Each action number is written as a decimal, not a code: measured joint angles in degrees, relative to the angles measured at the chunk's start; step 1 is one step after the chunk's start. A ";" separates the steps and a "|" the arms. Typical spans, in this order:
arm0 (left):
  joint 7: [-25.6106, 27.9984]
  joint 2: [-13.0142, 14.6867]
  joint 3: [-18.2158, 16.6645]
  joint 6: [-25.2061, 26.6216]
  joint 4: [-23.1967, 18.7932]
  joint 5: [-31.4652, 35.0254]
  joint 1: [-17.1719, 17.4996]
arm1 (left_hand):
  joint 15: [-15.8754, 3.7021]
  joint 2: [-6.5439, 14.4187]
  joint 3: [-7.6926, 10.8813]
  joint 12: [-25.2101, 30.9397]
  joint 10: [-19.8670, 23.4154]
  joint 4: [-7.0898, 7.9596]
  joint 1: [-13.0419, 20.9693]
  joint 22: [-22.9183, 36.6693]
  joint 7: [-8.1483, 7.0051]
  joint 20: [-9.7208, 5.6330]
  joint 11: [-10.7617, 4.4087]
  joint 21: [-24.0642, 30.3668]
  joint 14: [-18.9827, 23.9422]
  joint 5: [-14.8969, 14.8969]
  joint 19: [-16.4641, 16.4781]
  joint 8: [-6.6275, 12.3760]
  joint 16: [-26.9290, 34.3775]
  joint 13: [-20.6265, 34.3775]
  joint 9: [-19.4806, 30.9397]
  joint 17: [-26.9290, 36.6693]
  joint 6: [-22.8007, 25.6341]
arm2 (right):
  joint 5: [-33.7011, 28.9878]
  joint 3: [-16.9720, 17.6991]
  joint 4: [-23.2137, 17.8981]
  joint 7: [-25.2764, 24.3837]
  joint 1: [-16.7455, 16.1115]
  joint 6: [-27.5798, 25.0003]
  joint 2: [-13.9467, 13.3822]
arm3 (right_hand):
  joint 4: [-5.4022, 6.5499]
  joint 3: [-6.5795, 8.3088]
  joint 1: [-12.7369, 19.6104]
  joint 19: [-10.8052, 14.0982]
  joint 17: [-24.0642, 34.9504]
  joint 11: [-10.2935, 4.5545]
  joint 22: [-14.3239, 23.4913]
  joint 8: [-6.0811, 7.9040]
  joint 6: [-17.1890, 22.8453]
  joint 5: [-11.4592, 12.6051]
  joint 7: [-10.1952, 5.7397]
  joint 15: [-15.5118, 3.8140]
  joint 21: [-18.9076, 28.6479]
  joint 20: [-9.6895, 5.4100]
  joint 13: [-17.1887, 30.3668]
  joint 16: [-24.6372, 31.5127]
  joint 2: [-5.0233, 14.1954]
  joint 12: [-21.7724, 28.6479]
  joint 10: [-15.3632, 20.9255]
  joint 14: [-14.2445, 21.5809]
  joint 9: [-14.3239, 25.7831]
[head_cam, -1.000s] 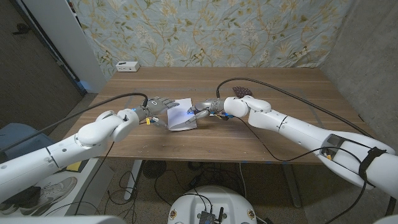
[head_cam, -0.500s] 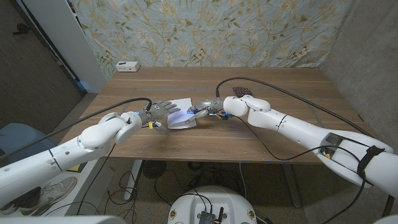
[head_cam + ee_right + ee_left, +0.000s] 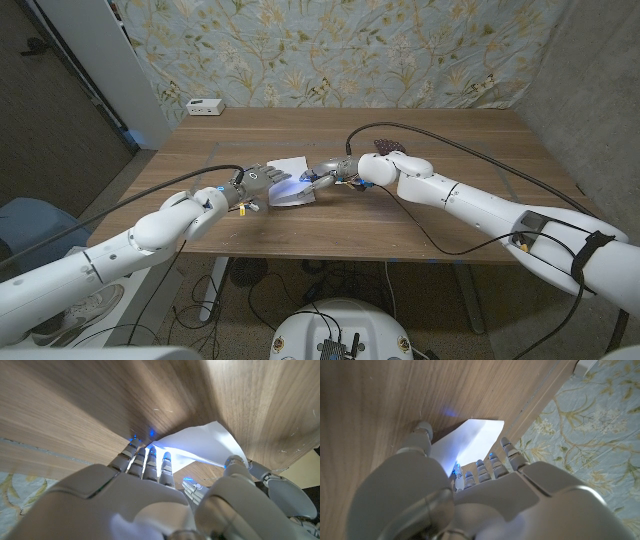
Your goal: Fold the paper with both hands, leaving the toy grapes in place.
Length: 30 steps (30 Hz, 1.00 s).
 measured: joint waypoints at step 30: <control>12.18 -7.00 -0.83 0.98 8.41 -15.86 -0.03 | -0.36 8.32 13.45 1.94 19.44 17.10 -2.76 1.08 3.95 -0.45 1.30 6.54 17.53 -0.35 10.95 2.88 1.10 -0.24 0.12 0.00 25.91 | 1.48 0.58 0.17 -1.29 -0.04 0.63 -0.19 | -0.76 0.09 0.44 0.43 -0.08 -0.59 -0.02 -0.49 -2.21 0.21 -0.07 -0.31 -0.01 0.00 0.01 -0.24 0.91 -0.75 -1.92 0.31 0.00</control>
